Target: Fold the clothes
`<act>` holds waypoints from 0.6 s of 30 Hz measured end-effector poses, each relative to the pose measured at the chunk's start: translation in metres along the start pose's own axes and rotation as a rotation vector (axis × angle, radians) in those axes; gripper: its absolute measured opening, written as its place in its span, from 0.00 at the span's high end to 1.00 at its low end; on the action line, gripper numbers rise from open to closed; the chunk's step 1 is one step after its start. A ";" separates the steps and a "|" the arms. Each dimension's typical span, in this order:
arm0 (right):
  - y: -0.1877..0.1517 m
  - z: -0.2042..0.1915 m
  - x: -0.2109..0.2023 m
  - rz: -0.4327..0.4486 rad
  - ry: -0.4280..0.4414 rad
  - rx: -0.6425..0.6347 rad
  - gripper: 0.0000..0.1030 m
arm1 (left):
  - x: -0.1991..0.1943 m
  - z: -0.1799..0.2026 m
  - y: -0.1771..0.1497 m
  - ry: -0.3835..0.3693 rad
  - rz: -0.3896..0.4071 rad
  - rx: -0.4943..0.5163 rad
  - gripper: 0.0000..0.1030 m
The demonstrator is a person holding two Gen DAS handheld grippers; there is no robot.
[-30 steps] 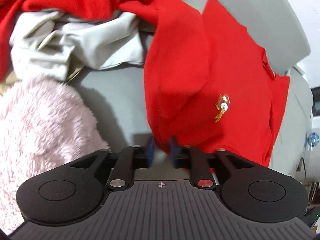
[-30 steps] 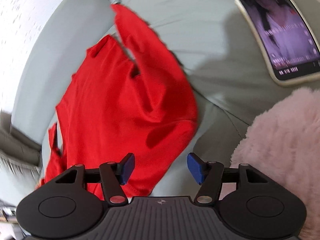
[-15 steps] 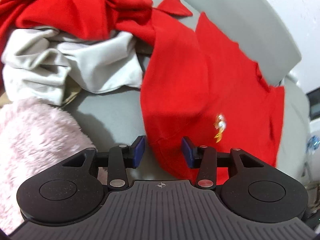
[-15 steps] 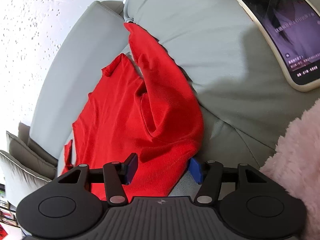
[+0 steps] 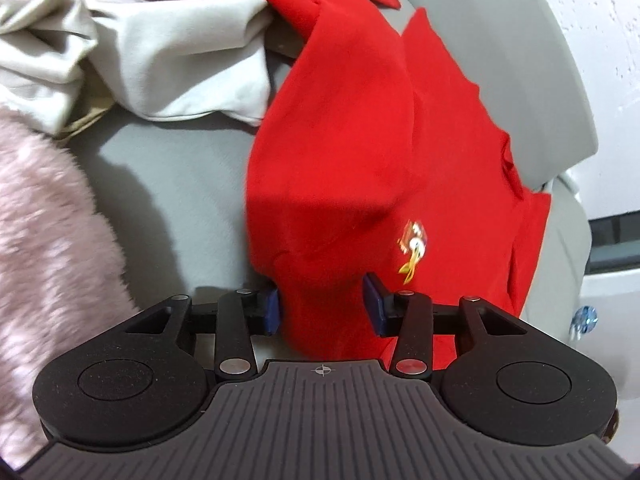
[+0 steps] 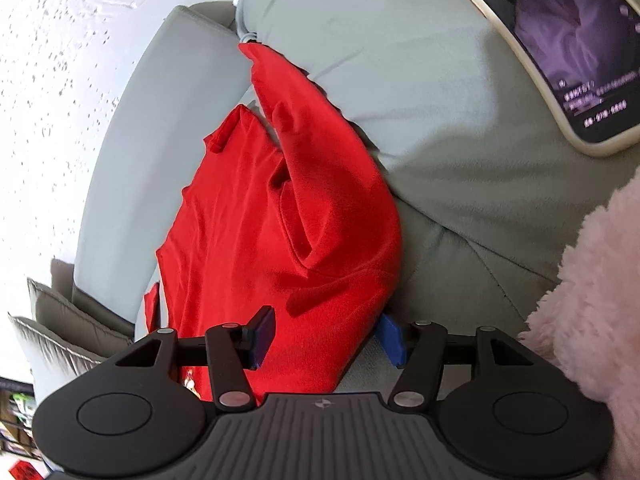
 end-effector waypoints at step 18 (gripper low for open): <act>0.009 -0.078 -0.063 0.028 -0.179 -0.260 0.95 | -0.065 0.056 -0.025 0.154 0.059 0.095 0.97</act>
Point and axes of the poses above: each gripper's, at about its wrist camera, not at the fingertips, and x roughly the way its jaws point, z to its right, y to its top, the point moved 2 cm from there along x, roughly the way its jaws point, and after that the axes turned 10 degrees about -z, right-handed, at the moved point
